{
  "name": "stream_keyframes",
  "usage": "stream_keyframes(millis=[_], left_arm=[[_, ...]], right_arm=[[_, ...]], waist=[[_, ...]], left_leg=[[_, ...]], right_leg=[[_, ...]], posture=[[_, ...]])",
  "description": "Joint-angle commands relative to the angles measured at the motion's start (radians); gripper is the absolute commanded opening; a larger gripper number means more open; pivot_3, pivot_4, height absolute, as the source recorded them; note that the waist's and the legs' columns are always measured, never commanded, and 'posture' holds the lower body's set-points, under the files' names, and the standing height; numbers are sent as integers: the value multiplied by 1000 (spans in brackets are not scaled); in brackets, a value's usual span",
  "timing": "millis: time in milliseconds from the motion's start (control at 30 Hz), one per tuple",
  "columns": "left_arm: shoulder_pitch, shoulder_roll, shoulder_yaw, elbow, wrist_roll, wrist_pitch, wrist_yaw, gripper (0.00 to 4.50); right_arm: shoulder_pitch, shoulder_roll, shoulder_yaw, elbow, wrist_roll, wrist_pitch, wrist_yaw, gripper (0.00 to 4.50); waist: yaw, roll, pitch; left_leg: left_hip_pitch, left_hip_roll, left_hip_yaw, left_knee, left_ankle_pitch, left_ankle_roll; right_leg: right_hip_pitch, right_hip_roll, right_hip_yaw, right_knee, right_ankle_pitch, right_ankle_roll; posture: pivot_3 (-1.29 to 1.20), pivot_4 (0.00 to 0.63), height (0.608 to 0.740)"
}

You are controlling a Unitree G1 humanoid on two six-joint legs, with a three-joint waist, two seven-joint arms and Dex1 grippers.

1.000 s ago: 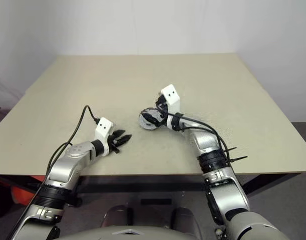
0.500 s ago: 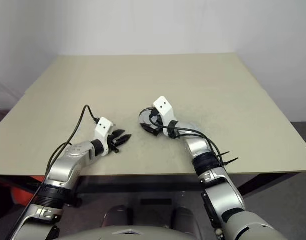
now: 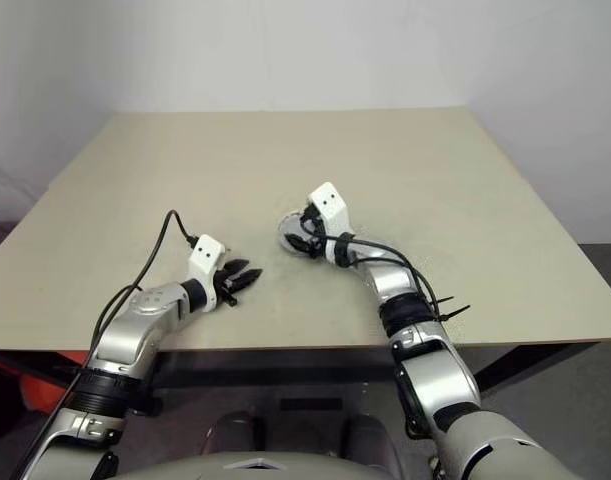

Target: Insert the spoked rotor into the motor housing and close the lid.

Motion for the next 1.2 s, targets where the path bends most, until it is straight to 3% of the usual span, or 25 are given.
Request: stream_keyframes(millis=[33, 767, 1200], left_arm=[[-15, 3, 9, -20, 0, -13, 1, 2042], [-10, 4, 11, -24, 1, -13, 7, 2042], [-9, 3, 11, -28, -1, -9, 13, 2042]], right_arm=[[-70, 12, -44, 11, 22, -18, -25, 3140], [-105, 33, -15, 229, -87, -146, -59, 3140], [-118, -6, 0, 292, -112, -102, -35, 3140]], waist=[[0, 0, 0], [0, 0, 0], [1, 0, 0]], left_leg=[[0, 0, 0, 0, 0, 0], [0, 0, 0, 0, -1, 1], [3, 0, 0, 1, -1, 1]], right_leg=[[0, 0, 0, 0, 0, 0], [0, 0, 0, 0, 0, 0], [3, 0, 0, 1, 0, 0]], posture=[[0, 0, 740], [0, 0, 740], [0, 0, 740]])
